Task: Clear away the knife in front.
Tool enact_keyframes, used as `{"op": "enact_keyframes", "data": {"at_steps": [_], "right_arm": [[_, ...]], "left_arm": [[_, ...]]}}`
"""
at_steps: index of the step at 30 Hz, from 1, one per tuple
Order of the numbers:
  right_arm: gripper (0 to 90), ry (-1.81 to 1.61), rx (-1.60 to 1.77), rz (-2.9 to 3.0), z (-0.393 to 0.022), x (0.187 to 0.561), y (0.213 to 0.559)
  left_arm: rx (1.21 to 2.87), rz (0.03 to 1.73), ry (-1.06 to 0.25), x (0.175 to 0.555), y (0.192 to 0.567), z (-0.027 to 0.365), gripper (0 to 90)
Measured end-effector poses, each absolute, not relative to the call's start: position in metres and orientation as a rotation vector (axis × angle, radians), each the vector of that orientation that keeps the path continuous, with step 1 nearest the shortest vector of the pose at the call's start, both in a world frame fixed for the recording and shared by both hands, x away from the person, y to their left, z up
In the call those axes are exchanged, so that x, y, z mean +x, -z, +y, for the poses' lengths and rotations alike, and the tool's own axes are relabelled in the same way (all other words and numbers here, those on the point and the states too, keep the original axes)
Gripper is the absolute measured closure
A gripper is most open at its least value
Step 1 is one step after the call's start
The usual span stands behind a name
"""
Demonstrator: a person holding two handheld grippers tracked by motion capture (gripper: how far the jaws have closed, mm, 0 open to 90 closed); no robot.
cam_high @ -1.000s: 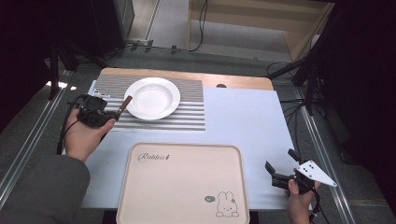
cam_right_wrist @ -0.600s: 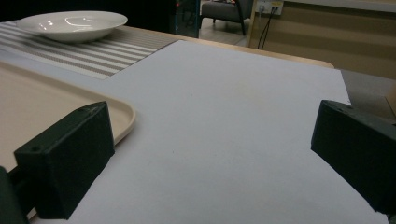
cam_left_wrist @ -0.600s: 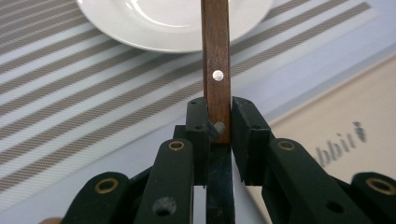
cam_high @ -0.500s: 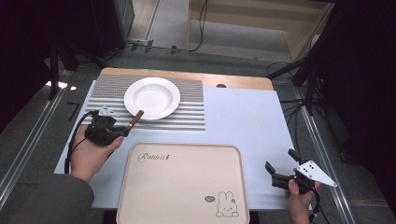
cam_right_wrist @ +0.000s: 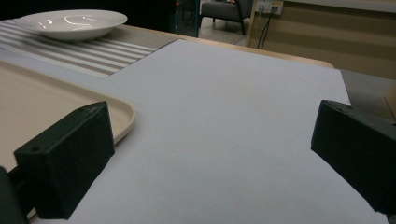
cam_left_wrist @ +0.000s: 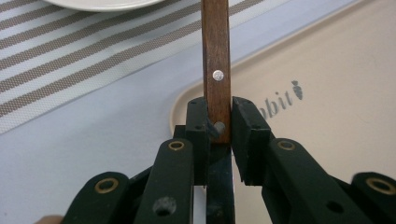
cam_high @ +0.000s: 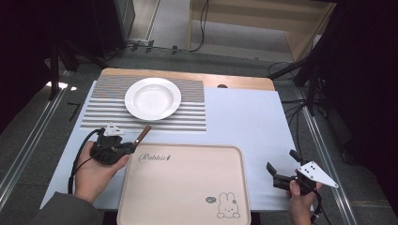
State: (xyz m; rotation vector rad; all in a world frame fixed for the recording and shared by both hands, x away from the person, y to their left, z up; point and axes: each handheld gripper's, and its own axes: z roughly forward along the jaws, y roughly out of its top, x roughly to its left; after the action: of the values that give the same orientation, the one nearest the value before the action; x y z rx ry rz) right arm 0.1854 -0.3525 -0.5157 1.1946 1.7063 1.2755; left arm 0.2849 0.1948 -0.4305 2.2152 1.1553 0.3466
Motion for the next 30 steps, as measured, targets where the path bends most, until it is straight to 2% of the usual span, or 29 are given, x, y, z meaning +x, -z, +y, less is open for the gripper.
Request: {"op": "enact_keyframes", "data": {"at_steps": [18, 30], "right_arm": [[0.0, -1.273, 1.195, 1.705, -0.352, 0.185, 0.516], [0.0, -1.271, 1.194, 1.709, -0.352, 0.185, 0.516]], "left_arm": [[2.224, 1.128, -0.24, 0.247, 0.45, 0.172, 77.4], [2.158, 1.2, -0.163, 0.236, 0.476, 0.167, 77.3]]}}
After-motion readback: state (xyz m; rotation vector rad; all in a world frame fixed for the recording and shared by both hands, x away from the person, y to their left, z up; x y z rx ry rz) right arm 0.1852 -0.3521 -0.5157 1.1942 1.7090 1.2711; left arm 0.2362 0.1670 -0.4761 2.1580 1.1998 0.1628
